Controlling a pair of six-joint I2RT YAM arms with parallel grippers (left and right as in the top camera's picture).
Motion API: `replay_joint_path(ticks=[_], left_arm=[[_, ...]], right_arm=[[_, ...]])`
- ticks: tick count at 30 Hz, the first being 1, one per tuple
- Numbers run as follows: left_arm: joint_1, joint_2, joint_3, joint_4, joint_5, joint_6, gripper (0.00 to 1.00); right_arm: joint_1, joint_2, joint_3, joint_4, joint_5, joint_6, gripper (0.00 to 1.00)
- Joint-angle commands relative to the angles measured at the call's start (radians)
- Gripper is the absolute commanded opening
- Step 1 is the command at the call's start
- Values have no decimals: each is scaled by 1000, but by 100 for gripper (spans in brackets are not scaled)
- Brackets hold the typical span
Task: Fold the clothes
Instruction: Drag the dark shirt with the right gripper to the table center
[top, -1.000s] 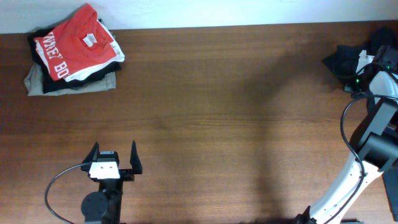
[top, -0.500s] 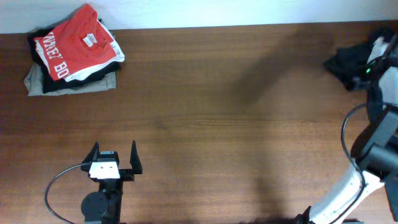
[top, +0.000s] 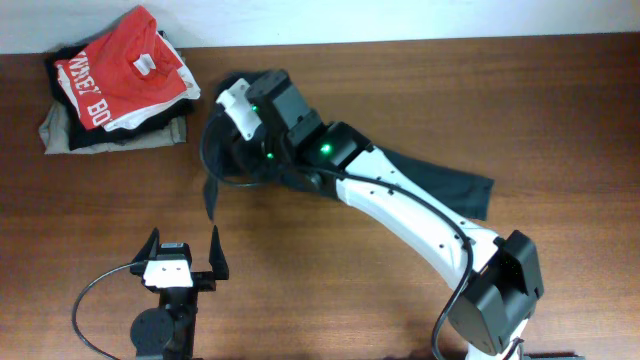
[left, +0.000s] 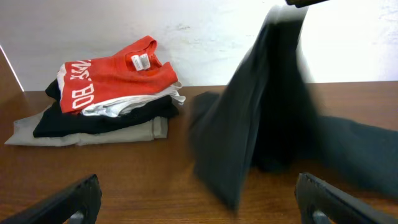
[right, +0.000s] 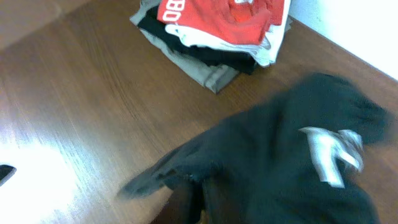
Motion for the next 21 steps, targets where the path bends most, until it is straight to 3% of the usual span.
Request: replay_joint_path(ticks=[1, 2, 3, 7, 9, 12, 21], left_arm=[[4, 0, -6, -1, 8, 12, 99], [4, 0, -6, -1, 8, 12, 99], [4, 0, -6, -1, 8, 12, 99], [4, 0, -6, -1, 8, 12, 99], [4, 0, -6, -1, 8, 12, 99], [4, 0, -6, -1, 8, 12, 99], [4, 0, -6, -1, 8, 12, 99]], right_arm=[[-55, 0, 13, 7, 89, 26, 65], [-90, 0, 13, 2, 89, 42, 85], [-150, 0, 13, -26, 87, 59, 99], [-361, 1, 8, -212, 177, 66, 99], [-506, 2, -51, -268, 174, 295, 99], [-628, 2, -205, -248, -3, 422, 99], [-653, 2, -270, -176, -2, 422, 99]])
